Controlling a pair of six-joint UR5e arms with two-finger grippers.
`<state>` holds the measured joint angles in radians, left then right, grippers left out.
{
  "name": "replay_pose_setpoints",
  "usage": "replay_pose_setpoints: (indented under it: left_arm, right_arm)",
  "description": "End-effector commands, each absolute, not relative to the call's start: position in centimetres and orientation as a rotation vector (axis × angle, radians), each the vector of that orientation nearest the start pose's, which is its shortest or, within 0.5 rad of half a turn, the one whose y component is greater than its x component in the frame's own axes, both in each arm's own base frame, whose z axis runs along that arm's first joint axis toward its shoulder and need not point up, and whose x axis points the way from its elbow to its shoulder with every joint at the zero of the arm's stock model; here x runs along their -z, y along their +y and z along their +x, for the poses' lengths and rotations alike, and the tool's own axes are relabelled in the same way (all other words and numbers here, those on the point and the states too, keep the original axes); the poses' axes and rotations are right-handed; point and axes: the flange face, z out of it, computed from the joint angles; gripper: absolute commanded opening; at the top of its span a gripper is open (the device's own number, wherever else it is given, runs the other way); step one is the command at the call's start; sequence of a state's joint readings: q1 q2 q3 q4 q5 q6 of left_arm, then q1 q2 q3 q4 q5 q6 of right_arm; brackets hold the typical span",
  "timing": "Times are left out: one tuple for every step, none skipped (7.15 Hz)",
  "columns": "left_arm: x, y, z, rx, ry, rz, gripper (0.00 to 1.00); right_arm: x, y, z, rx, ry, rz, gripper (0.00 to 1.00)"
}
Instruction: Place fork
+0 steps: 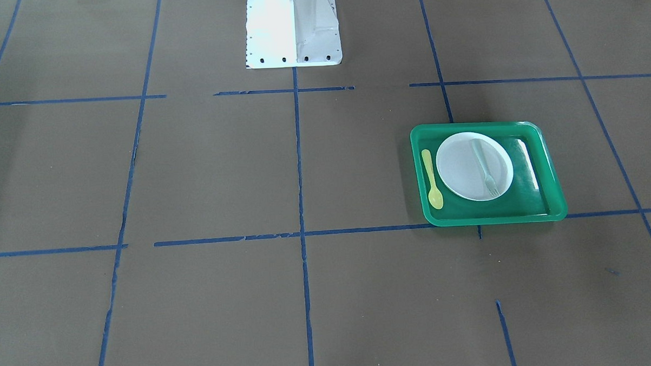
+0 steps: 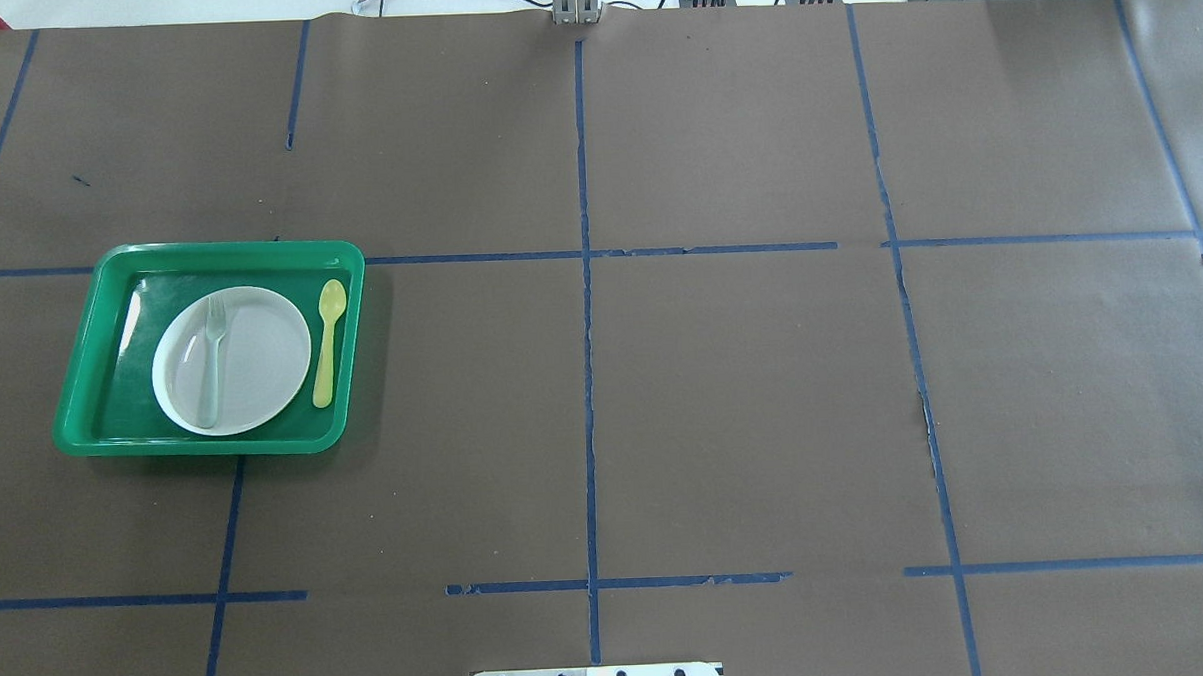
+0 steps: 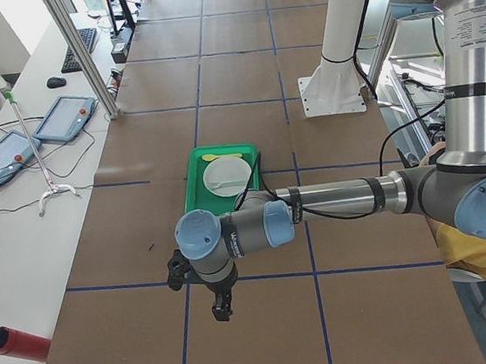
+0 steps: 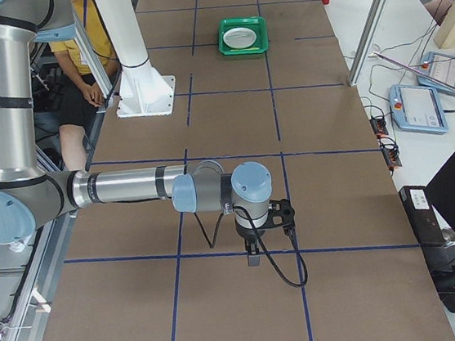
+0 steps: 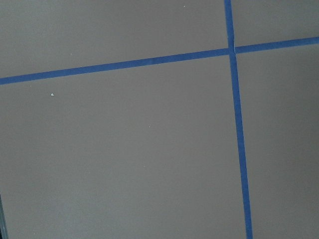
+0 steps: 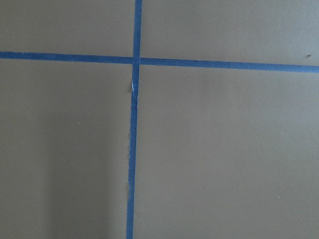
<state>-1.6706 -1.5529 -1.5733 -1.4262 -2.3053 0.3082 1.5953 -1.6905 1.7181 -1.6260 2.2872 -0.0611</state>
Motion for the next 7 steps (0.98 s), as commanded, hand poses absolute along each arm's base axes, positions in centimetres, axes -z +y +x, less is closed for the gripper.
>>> replay_pose_setpoints:
  left_arm:
    - [-67.00, -46.51, -11.59, -0.162, 0.738, 0.043, 1.00]
    - [-67.13, -46.52, -11.54, -0.164, 0.735, 0.042, 1.00]
    - [-66.81, -46.47, -11.57, -0.167, 0.738, 0.054, 1.00]
    - [-67.14, -46.82, -11.62, -0.176, 0.723, 0.068, 1.00]
    - [-66.90, -46.93, -11.65, -0.140, 0.718, 0.071, 1.00]
    - [-66.68, -47.32, -11.73, -0.107, 0.714, 0.059, 1.00]
    - [-66.47, -47.02, -11.72, -0.037, 0.711, 0.041, 1.00]
  right_arm:
    - [-65.07, -43.72, 7.87, 0.026, -0.717, 0.006, 1.00]
    - [-65.15, -43.71, 7.86, 0.025, -0.717, 0.004, 1.00]
    - [-65.15, -43.71, 7.86, 0.024, -0.717, 0.004, 1.00]
    - [-65.15, -43.71, 7.86, 0.025, -0.717, 0.004, 1.00]
    - [-65.15, -43.71, 7.86, 0.025, -0.717, 0.004, 1.00]
    - [-65.15, -43.71, 7.86, 0.025, -0.717, 0.004, 1.00]
    - [-65.15, -43.71, 7.86, 0.025, -0.717, 0.004, 1.00]
